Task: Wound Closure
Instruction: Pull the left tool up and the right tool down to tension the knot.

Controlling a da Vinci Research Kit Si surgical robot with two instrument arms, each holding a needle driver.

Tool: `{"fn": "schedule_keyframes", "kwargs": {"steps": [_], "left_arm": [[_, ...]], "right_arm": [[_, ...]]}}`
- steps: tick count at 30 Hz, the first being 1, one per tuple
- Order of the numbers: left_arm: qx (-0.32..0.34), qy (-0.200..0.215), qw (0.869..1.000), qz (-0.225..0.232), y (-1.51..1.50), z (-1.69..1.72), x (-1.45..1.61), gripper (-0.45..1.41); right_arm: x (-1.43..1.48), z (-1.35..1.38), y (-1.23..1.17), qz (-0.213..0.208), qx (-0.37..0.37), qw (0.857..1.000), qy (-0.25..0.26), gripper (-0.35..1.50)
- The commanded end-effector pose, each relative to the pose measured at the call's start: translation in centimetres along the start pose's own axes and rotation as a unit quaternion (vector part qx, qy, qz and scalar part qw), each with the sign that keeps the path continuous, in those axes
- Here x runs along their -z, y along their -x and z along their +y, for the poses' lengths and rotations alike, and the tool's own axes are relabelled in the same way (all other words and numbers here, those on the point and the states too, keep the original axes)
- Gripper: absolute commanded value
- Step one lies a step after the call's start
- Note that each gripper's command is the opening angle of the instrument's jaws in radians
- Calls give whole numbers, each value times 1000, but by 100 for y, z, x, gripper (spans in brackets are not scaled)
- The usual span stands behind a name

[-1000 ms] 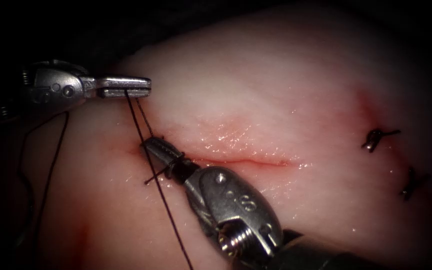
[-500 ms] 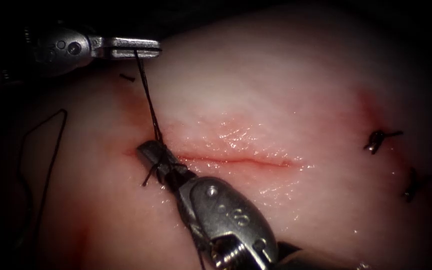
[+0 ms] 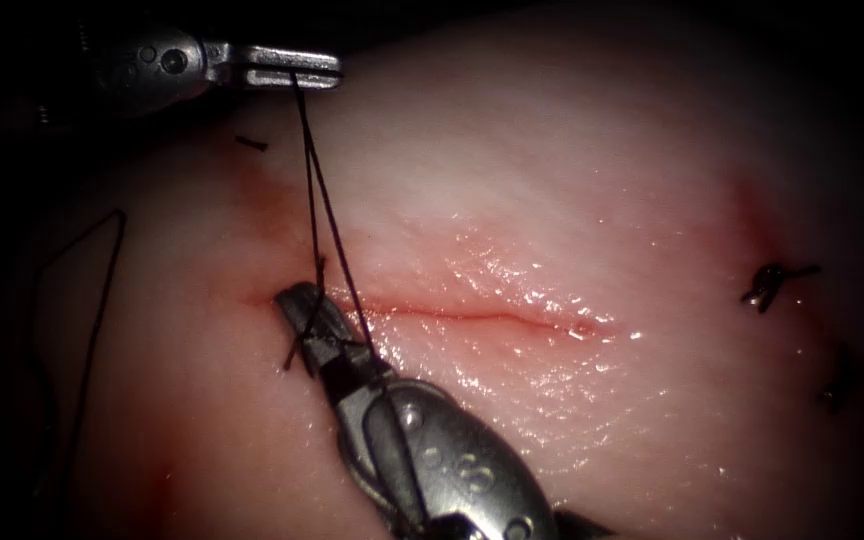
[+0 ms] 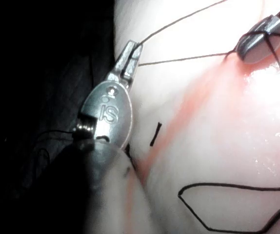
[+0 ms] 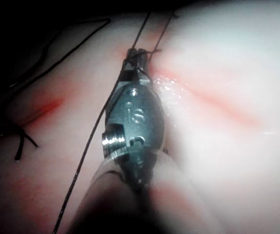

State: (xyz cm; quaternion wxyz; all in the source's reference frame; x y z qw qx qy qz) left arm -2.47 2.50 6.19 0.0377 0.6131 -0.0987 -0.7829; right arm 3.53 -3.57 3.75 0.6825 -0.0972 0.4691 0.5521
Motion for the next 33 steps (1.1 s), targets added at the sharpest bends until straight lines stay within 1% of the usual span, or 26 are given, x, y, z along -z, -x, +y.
{"fn": "schedule_keyframes", "kwargs": {"steps": [1, 4, 12, 21, 25, 28, 30, 33], "left_arm": [[1, -4, 1000, -1, 3, -13, -6, -45], [7, -7, 1000, -4, 8, -17, -11, -45], [11, -9, 1000, -7, 9, -15, -16, -45], [11, -12, 1000, -7, 15, -20, -21, -45], [12, -18, 1000, -7, 17, -24, -28, -45], [15, -32, 999, -7, 23, -34, -37, -45], [16, -36, 999, -9, 27, -39, -42, -45], [14, -39, 999, -12, 35, -42, -46, -45]], "right_arm": [[-13, -7, -1, -2, 4, 1000, 1, -35], [-15, -8, 0, -6, 26, 1000, 9, -35], [-17, -13, 5, -6, 29, 1000, 6, -35], [-19, -18, 7, -4, 30, 1000, -3, -35], [-17, -24, 16, 0, 34, 999, -7, -35], [-18, -27, 26, -6, 41, 999, -10, -35], [-19, -27, 29, -14, 43, 999, -10, -35], [-18, -28, 33, -14, 51, 999, -11, -35]]}}
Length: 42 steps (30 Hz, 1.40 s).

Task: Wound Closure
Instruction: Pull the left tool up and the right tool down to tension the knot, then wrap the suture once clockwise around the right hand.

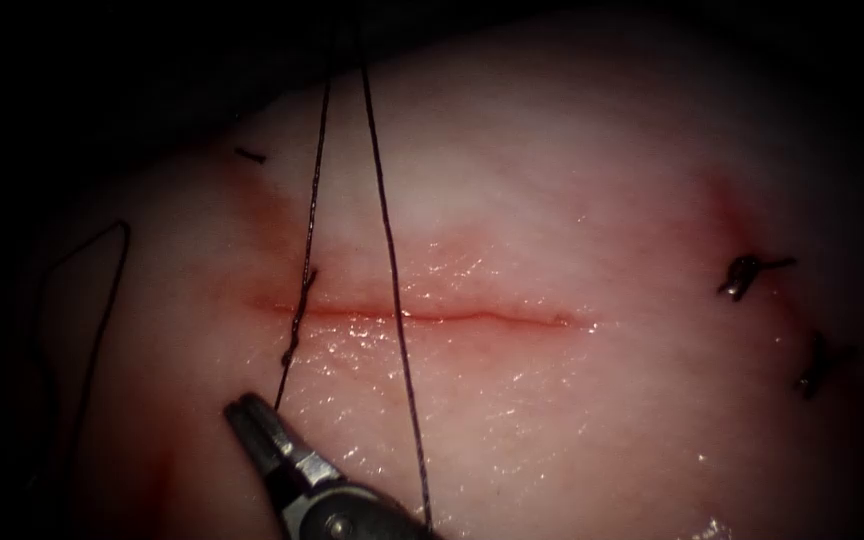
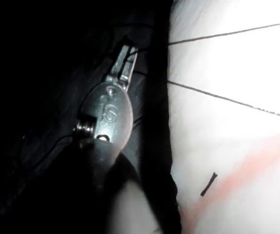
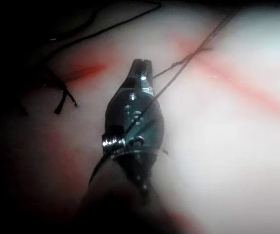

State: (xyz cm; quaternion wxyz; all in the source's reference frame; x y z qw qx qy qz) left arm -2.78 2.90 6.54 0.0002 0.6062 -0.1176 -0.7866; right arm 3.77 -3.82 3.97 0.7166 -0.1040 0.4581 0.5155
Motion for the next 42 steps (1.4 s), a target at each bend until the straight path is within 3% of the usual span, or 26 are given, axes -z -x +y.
{"fn": "schedule_keyframes", "kwargs": {"steps": [1, 8, 21, 30, 31, 33, 34, 38, 42], "left_arm": [[-4, -3, 1000, -1, 3, -13, -7, -45], [-13, -6, 1000, -5, 24, -15, -12, -45], [1, -7, 1000, -5, 46, -24, -14, -45], [12, -1, 1000, 15, 45, -7, -15, -45], [23, 9, 999, 28, 38, 1, -9, -45], [35, 21, 998, 49, 29, 7, 0, -45], [48, 44, 995, 81, 16, 15, 12, -45], [67, 91, 984, 138, -18, 33, 39, -45], [86, 150, 965, 195, -69, 54, 77, -45]], "right_arm": [[-10, -8, 0, 2, 4, 1000, -1, -35], [-1, -22, 17, -12, 16, 1000, -10, -35], [16, -38, 23, -22, 27, 999, -15, -35], [13, -34, 15, -17, 20, 999, -31, -35], [11, -33, 10, -2, 17, 998, -53, -1], [9, -31, 6, 0, 15, 998, -63, 101], [9, -30, 3, 1, 15, 997, -76, 119], [9, -24, -1, 11, 37, 994, -105, 138], [12, -15, -5, 18, 49, 990, -128, 140]]}}
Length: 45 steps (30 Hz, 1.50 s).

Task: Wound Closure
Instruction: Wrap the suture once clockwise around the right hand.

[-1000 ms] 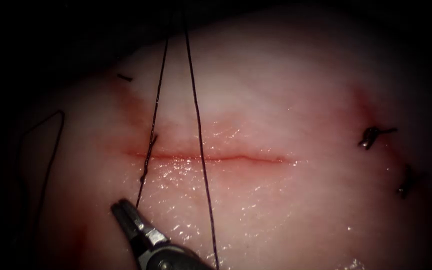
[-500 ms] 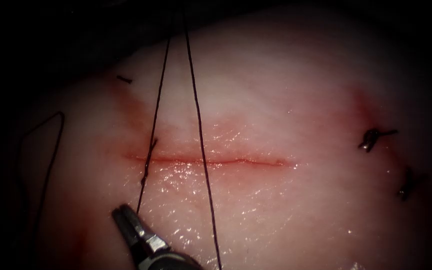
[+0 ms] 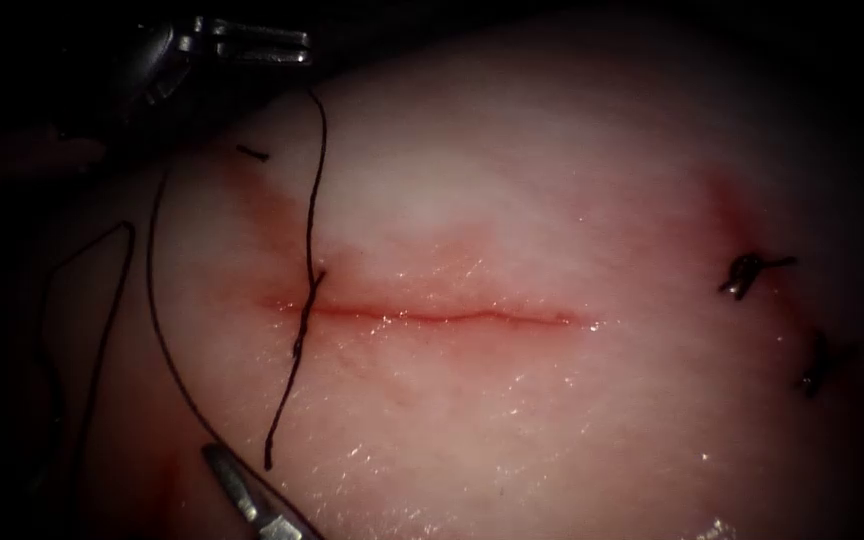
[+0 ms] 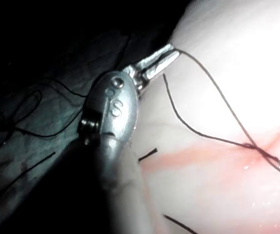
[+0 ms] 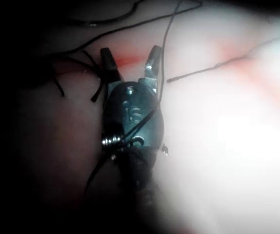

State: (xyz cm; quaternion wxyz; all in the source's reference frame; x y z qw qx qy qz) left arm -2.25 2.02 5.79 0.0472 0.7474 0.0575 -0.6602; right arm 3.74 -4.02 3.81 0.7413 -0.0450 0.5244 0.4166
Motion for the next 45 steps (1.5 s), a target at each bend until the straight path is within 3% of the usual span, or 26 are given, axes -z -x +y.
{"fn": "schedule_keyframes", "kwargs": {"steps": [1, 5, 14, 17, 20, 23, 28, 33, 38, 40, 41, 42, 45], "left_arm": [[4, 18, 1000, 20, -19, 2, 1, -45], [13, 44, 998, 47, -63, 27, 9, -45], [31, 60, 995, 71, -143, 45, 19, -45], [34, 54, 996, 64, -150, 42, 18, -45], [35, 53, 996, 64, -148, 39, 17, -45], [34, 54, 996, 65, -144, 36, 16, -45], [55, 50, 995, 68, -142, 40, 16, -45], [86, 36, 993, 77, -147, 55, 10, -45], [116, 25, 989, 85, -153, 67, 3, -45], [127, 14, 988, 85, -155, 70, 2, -45], [129, 8, 988, 84, -156, 71, 1, -45], [131, 1, 988, 84, -156, 73, 0, -45], [136, -14, 987, 84, -156, 81, -5, -45]], "right_arm": [[-8, 7, -7, 4, 10, 1000, -15, 140], [-4, 25, -15, 7, 22, 999, -28, 131], [1, 72, -30, 7, 50, 997, -57, 141], [14, 71, -27, 11, 52, 996, -78, 138], [25, 70, -30, -11, 54, 994, -93, 126], [28, 77, -33, -46, 61, 991, -109, 119], [21, 86, -32, -50, 93, 988, -111, 119], [-1, 100, -29, -59, 135, 983, -112, 86], [-24, 120, -39, -31, 217, 966, -136, 74], [-33, 129, -45, -16, 213, 963, -165, 24], [-36, 131, -47, -12, 212, 961, -177, -17], [-39, 132, -49, -9, 209, 959, -189, -35], [-48, 130, -53, -12, 188, 957, -219, -35]]}}
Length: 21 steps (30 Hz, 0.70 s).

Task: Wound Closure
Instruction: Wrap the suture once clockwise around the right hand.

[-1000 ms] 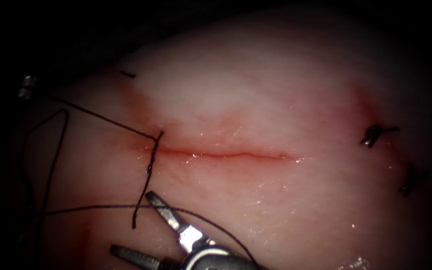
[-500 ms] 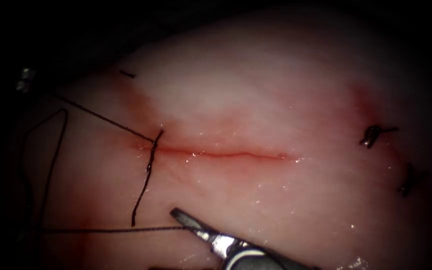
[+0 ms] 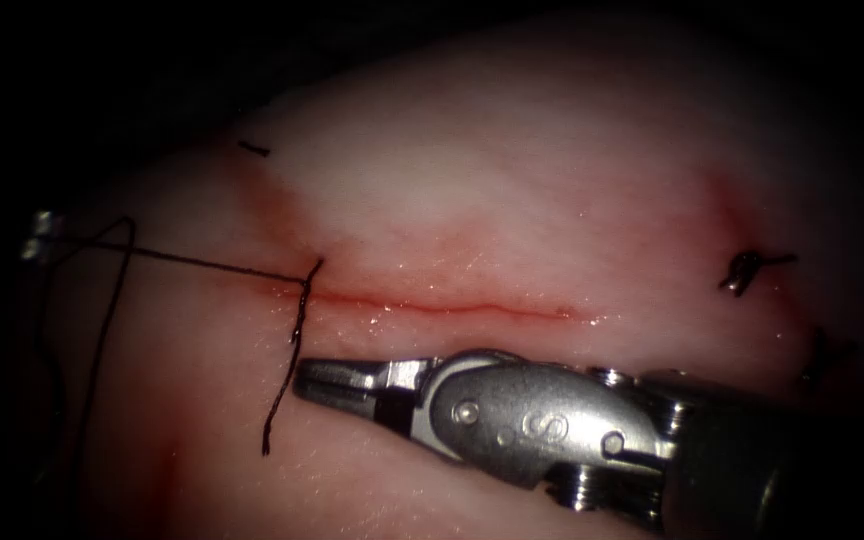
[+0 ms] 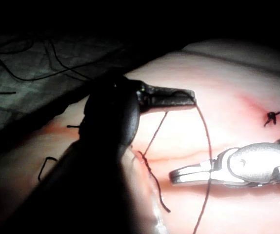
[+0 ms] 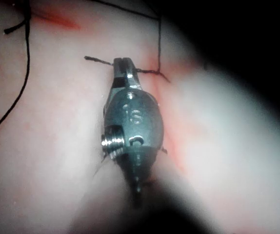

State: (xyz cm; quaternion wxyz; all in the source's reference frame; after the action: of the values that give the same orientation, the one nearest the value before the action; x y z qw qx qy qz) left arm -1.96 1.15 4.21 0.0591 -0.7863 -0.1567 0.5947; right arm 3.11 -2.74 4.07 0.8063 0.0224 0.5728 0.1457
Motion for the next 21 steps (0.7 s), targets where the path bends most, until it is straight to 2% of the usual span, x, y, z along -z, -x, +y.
{"fn": "schedule_keyframes", "kwargs": {"steps": [1, 8, 13, 17, 21], "left_arm": [[-5, -6, 1000, -6, 2, -8, -4, -45], [-6, -31, 999, -32, 18, 11, -24, -45], [-1, -46, 998, -45, 31, 21, -39, -45], [20, -50, 997, -46, 40, 28, -43, -45], [34, -62, 997, -40, 50, 32, -41, -45]], "right_arm": [[-22, 6, -9, 3, -9, 1000, -12, -35], [-49, 5, -9, 12, -48, 998, -33, -35], [-68, 7, -3, 22, -78, 997, -15, -35], [-77, 21, 5, 57, -127, 990, 27, -35], [-83, 34, 14, 93, -180, 978, 43, -35]]}}
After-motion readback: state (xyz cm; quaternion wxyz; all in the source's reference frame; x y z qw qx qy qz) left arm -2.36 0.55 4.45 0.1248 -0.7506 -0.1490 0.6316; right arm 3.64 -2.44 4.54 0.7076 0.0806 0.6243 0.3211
